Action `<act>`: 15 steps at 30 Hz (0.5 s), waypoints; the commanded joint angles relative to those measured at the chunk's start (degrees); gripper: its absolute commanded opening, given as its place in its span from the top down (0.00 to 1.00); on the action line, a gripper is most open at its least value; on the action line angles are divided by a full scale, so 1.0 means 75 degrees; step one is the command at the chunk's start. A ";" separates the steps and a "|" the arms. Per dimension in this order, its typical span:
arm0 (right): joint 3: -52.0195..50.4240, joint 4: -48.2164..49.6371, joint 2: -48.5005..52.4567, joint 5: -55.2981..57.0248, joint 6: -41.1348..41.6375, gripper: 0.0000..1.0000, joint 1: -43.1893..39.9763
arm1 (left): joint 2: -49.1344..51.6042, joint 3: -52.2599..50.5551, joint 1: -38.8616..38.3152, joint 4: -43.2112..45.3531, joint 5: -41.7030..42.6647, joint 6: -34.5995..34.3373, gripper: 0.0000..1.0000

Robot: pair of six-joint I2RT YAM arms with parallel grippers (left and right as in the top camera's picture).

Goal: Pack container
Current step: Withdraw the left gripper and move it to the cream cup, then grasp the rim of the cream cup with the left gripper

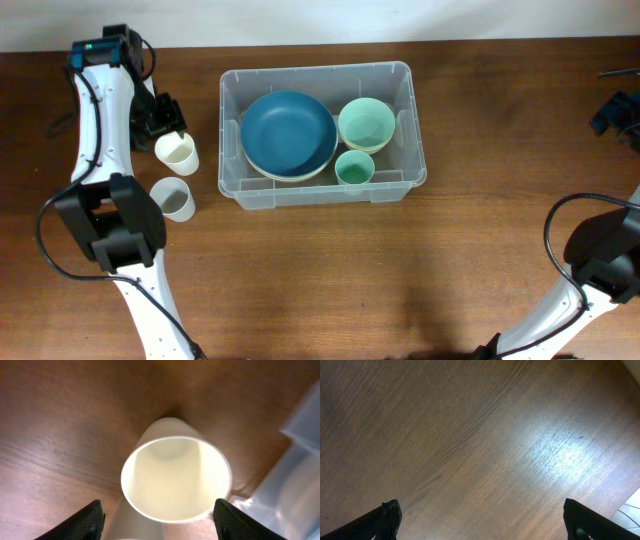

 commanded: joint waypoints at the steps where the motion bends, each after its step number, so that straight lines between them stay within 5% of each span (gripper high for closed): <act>1: -0.0006 0.0006 -0.0032 0.0122 0.0087 0.01 0.0026 | -0.0070 -0.0455 0.0274 0.0143 -0.0085 -0.0219 0.28; 15: -0.0006 0.0006 -0.0032 0.0122 0.0087 0.01 0.0026 | -0.0052 -0.1218 0.0632 0.0825 -0.0076 -0.0152 0.29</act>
